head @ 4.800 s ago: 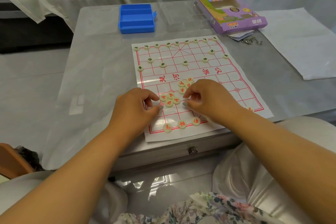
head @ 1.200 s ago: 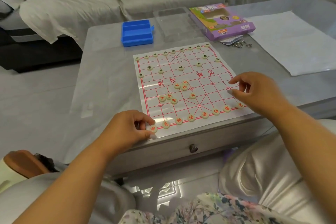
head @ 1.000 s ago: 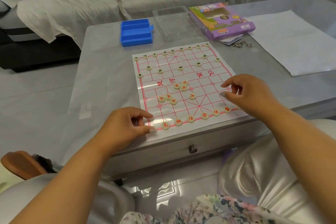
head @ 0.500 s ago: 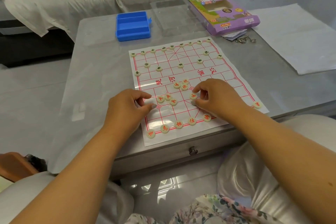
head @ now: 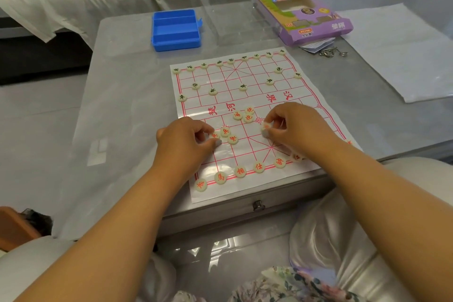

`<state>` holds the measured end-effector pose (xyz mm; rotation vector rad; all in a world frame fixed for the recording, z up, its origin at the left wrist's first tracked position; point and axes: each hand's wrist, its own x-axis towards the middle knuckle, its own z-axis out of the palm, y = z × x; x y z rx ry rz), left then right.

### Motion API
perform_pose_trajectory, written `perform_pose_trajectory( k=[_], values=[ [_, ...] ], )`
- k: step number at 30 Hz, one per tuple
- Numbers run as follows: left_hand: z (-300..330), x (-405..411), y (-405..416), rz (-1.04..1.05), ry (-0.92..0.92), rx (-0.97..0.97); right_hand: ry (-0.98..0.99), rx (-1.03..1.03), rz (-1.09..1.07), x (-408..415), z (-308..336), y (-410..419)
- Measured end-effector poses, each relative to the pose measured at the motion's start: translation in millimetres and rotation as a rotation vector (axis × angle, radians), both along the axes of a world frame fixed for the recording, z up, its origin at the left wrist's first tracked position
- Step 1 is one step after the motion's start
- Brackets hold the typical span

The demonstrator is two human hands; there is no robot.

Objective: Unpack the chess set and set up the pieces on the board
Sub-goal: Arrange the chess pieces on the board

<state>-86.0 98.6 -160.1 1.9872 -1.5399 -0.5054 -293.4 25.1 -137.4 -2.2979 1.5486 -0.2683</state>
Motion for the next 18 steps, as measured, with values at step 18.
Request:
perform_pose_trajectory(
  k=[18],
  values=[
    [3, 10, 4, 0.099, 0.051, 0.023, -0.040, 0.123, -0.458, -66, 2, -56]
  ],
)
